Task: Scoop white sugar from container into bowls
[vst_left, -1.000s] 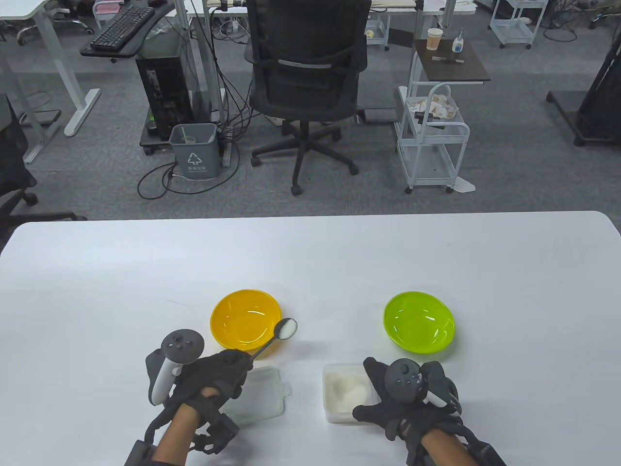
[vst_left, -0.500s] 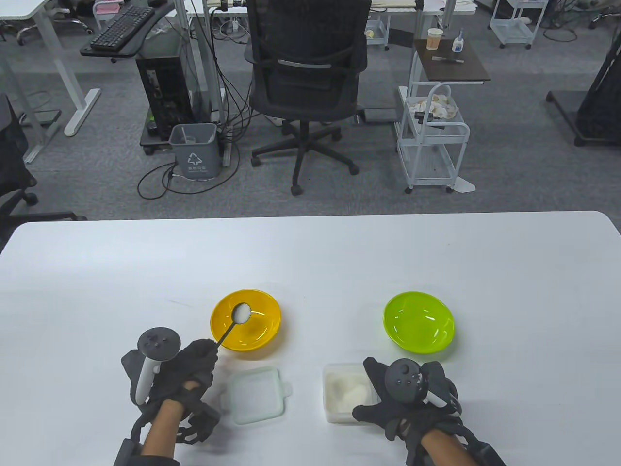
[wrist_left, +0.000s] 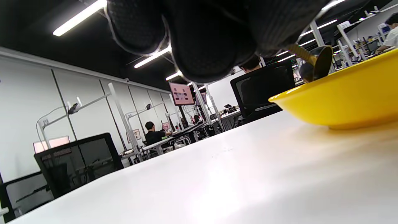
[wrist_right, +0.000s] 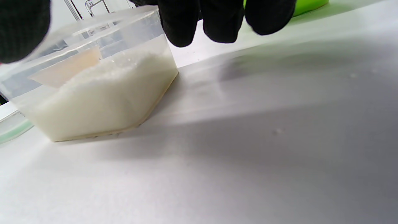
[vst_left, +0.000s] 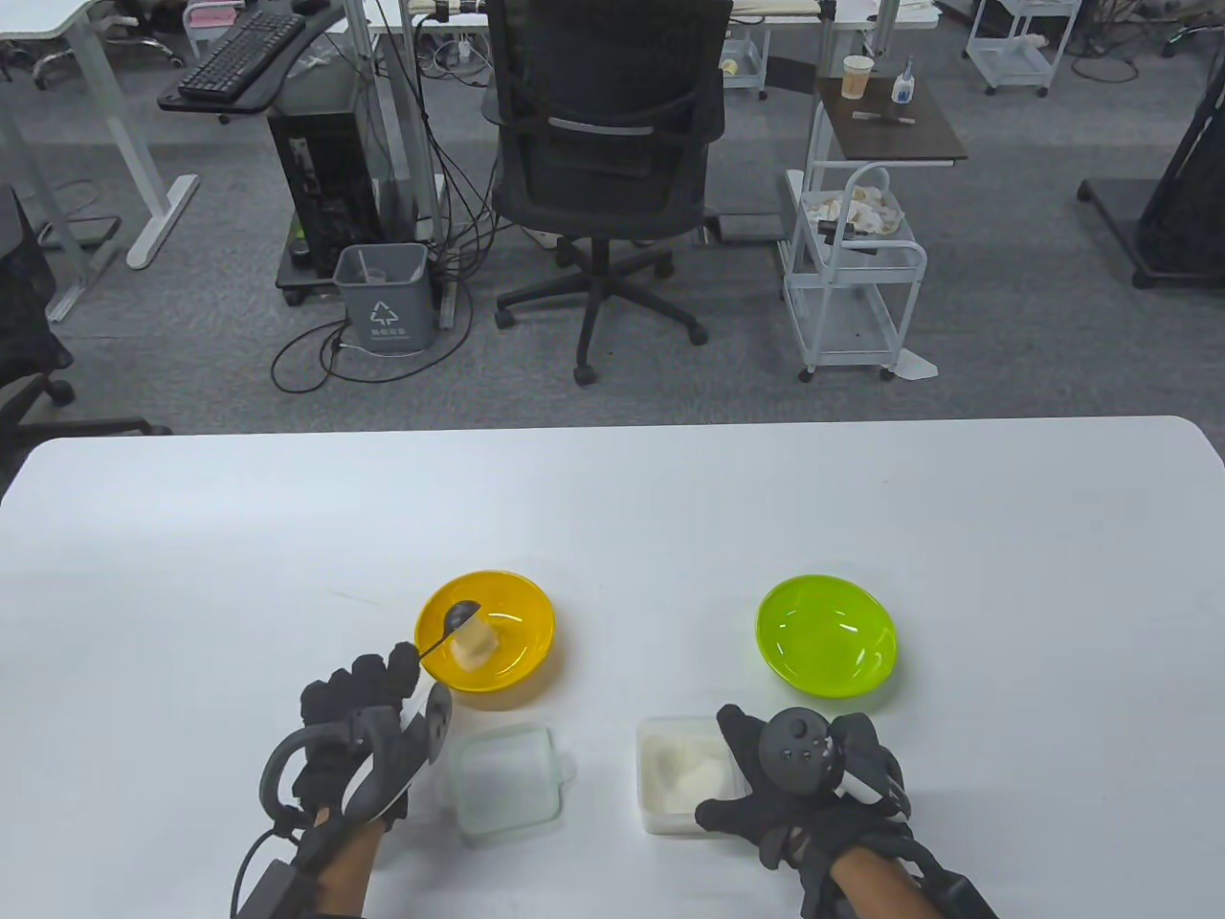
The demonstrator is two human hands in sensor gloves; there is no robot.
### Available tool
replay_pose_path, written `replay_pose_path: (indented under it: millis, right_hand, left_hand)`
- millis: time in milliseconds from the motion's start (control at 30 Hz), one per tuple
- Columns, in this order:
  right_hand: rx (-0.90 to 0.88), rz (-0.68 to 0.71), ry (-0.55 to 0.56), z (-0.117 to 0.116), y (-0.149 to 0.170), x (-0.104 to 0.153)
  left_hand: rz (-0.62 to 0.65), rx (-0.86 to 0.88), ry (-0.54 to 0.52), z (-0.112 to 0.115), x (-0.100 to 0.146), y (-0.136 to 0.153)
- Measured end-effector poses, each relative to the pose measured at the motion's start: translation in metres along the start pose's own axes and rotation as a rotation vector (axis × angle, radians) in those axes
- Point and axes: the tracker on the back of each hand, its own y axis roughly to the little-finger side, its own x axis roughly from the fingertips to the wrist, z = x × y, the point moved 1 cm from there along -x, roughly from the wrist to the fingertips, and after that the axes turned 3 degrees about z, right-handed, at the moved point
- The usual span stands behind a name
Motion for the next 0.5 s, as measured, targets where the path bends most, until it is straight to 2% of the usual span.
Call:
replay_pose_path:
  millis: [333, 500]
  right_hand:
    - [-0.003, 0.000, -0.001, -0.0004, -0.0001, 0.0000]
    - [-0.005, -0.001, -0.002, -0.0005, -0.0001, -0.0002]
  left_hand:
    - [0.001, 0.035, 0.029, 0.0021, -0.0017, -0.0017]
    - [-0.011, 0.128, 0.062, 0.0019, -0.0027, 0.0018]
